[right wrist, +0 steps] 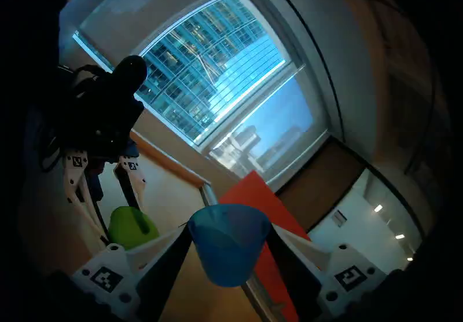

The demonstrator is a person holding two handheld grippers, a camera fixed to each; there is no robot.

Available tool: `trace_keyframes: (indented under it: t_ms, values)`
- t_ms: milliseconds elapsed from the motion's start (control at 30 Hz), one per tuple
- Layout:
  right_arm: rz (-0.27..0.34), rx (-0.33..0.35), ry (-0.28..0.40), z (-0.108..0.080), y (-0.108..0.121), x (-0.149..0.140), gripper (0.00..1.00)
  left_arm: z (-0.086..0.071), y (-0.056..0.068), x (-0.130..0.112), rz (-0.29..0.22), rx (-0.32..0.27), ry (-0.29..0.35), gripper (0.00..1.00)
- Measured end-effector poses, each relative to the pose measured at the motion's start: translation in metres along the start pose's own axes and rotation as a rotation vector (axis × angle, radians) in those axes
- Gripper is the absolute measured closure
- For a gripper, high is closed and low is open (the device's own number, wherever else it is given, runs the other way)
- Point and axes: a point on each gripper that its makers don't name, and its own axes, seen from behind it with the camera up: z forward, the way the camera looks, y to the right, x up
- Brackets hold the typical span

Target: Pour water

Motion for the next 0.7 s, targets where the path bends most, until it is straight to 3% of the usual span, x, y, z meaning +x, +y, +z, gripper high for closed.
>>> trace_keyframes:
  t_ms: [700]
  values:
    - [-0.175, -0.016, -0.012, 0.016, -0.009, 0.016, 0.09, 0.001, 0.001, -0.001, 0.004, -0.011, 0.000, 0.15]
